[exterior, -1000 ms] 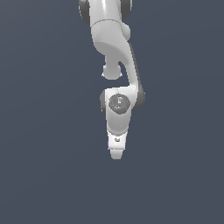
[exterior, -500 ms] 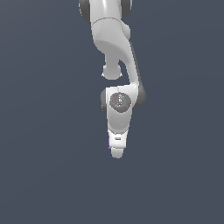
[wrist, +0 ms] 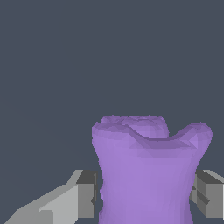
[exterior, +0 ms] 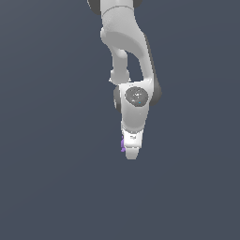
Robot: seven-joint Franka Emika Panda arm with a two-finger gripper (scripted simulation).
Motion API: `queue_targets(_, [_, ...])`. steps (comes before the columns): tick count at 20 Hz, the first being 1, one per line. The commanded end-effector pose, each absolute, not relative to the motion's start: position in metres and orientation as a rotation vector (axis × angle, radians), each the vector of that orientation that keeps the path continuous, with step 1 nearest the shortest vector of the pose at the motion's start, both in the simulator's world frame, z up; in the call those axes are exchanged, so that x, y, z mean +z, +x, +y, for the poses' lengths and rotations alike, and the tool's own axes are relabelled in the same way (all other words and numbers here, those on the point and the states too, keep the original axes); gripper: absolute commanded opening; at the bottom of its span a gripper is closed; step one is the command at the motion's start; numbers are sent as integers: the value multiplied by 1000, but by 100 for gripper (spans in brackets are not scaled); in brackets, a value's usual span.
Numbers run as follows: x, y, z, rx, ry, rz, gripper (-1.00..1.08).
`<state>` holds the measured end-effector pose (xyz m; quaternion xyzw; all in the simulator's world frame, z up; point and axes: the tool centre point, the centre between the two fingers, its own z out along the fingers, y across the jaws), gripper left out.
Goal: Pick up the object and move it to a goal position.
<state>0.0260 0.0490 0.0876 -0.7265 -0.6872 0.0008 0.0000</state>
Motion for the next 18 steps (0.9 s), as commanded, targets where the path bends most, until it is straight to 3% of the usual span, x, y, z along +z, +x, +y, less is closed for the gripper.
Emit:
queue_targets(1, [98, 14, 59, 2, -2282, -2160, -100])
queue_targets(10, [127, -23, 90, 2, -2283, -2160, -100])
queue_targets(18, [137, -34, 100, 1, -2282, -2160, -100])
